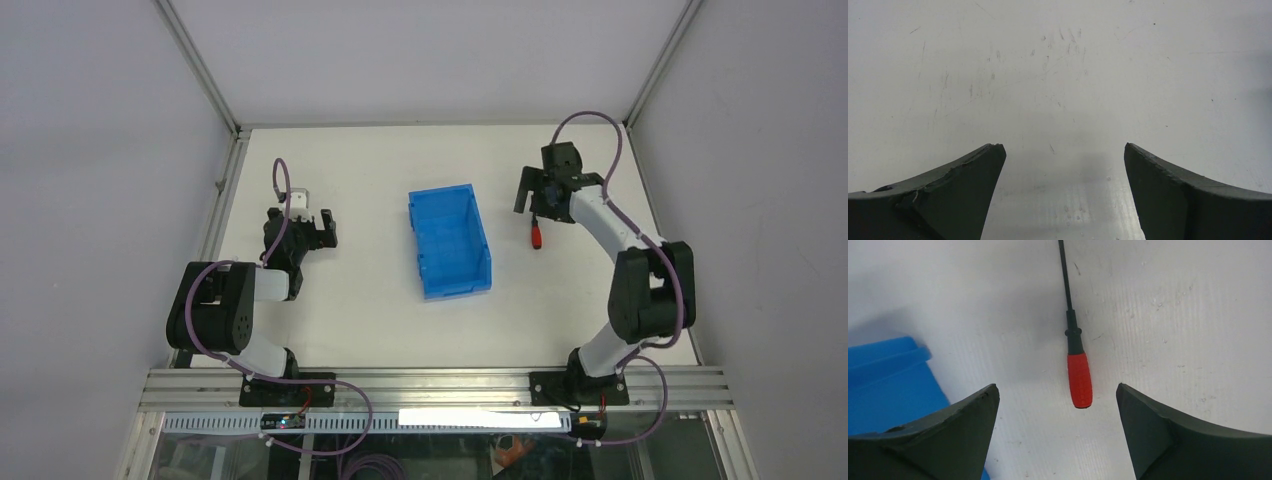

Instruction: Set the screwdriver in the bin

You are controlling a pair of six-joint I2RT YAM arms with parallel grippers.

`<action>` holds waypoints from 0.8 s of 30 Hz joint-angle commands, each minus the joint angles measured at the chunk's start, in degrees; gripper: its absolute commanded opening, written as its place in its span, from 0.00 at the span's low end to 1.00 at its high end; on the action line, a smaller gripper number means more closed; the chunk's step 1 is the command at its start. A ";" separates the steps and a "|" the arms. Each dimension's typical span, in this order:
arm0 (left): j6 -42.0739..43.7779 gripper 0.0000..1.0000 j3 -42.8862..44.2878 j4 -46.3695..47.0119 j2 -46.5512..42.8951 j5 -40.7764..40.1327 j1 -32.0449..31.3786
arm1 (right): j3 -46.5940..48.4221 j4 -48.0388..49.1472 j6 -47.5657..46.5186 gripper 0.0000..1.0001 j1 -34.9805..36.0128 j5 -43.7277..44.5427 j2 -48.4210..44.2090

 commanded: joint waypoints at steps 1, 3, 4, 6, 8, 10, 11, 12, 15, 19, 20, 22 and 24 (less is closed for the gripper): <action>-0.94 0.99 0.06 1.51 -1.59 0.06 -0.44 | 3.14 -1.55 -1.81 0.88 -0.93 0.43 5.73; -0.93 0.99 0.06 1.50 -1.61 0.10 -0.50 | 3.51 -1.87 -1.64 0.83 -1.27 0.43 8.62; -0.95 0.99 0.06 1.54 -1.59 0.06 -0.52 | 3.63 -1.90 -1.54 0.81 -1.39 0.36 10.02; -0.95 0.99 0.06 1.50 -1.59 0.11 -0.50 | 4.25 -2.29 -1.25 0.75 -1.55 0.25 12.55; -0.94 0.99 0.06 1.50 -1.65 0.09 -0.50 | 5.22 -3.05 -1.12 0.69 -1.67 -0.28 15.21; -0.99 0.99 0.06 1.50 -1.59 0.11 -0.52 | 5.65 -3.24 -1.04 0.65 -1.71 -0.90 16.86; -0.94 0.99 0.06 1.50 -1.65 0.11 -0.49 | 5.55 -3.09 -0.96 0.63 -1.71 -1.07 17.58; -0.94 0.99 0.06 1.50 -1.59 0.09 -0.47 | 5.50 -2.97 -0.76 0.61 -1.74 -1.23 18.24; -0.98 0.99 0.06 1.50 -1.63 0.11 -0.45 | 5.55 -3.22 -0.11 0.41 -1.75 -1.73 20.06; -0.93 0.99 0.06 1.50 -1.63 0.09 -0.46 | 5.64 -3.46 0.19 0.17 -1.79 -1.33 19.12; -0.93 0.99 0.06 1.50 -1.60 0.08 -0.52 | 5.89 -4.01 -0.01 0.13 -1.72 -0.76 18.17; -0.98 0.99 0.06 1.50 -1.59 0.06 -0.46 | 6.56 -5.70 -0.47 0.10 -1.71 0.91 15.71; -0.97 0.99 0.06 1.50 -1.62 0.10 -0.45 | 7.64 -7.51 -1.03 0.07 -1.59 2.08 12.72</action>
